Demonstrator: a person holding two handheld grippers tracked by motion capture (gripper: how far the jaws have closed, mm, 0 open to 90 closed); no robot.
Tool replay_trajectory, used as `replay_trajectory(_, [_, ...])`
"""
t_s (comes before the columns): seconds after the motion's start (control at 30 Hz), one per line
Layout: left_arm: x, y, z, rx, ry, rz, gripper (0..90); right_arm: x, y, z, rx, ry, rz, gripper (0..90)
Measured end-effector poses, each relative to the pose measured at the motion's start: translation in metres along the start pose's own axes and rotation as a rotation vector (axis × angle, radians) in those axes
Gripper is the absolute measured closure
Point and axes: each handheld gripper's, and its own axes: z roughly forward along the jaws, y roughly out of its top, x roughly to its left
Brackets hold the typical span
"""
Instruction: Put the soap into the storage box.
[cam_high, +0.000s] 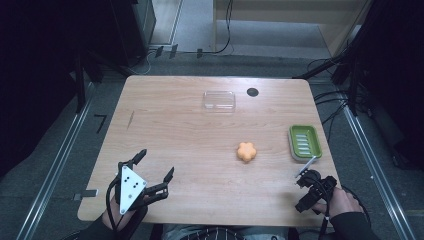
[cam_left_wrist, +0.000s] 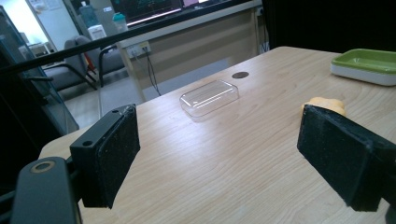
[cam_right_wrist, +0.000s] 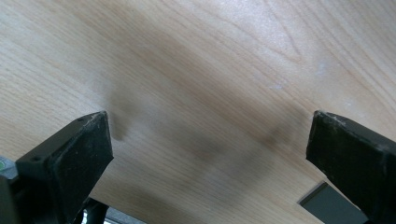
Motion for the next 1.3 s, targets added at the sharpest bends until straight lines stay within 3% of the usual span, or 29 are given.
replay_trajectory(0.23, [0.001, -0.001, -0.001, 0.0, 0.006, -0.004, 13.5, 0.003, 0.003, -0.002, -0.002, -0.016, -0.014, 0.5])
replay_trajectory(0.53, [0.0, 0.0, 0.0, 0.0, 0.001, 0.003, 13.5, 0.013, 0.009, -0.004, -0.004, -0.03, -0.07, 0.6])
replay_trajectory(1.3, [0.0, 0.0, 0.002, 0.007, -0.004, -0.001, 13.5, 0.025, 0.035, -0.015, -0.036, -0.056, -0.12, 0.0])
